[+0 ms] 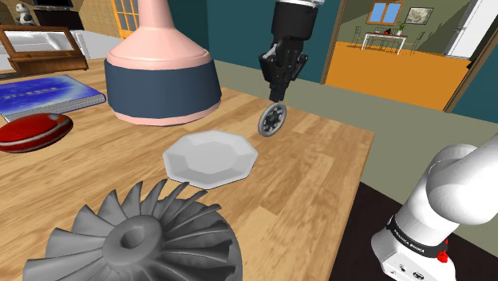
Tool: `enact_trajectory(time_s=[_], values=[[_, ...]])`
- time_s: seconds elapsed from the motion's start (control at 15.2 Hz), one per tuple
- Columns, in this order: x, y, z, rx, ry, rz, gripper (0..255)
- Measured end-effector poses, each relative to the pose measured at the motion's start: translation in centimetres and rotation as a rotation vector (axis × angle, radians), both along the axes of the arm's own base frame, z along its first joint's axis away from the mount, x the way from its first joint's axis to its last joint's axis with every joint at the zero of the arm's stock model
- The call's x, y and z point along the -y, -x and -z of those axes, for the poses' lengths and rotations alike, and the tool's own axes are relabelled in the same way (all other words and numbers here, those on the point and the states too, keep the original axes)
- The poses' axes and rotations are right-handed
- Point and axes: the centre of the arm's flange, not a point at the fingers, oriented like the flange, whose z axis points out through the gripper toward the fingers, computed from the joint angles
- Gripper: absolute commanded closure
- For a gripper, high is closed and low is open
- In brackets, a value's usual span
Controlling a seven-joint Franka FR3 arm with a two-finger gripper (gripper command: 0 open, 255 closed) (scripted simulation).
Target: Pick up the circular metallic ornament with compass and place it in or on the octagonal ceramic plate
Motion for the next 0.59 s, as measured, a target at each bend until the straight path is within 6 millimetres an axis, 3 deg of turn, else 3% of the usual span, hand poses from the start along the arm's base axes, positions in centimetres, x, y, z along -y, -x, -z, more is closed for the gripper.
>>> enact_trajectory(time_s=[0.26, 0.59], values=[[-2.4, -2.7, -1.7, 0.000, 0.002, -0.001, 255], [-7.1, -6.5, -3.7, 0.000, 0.003, -0.004, 255]])
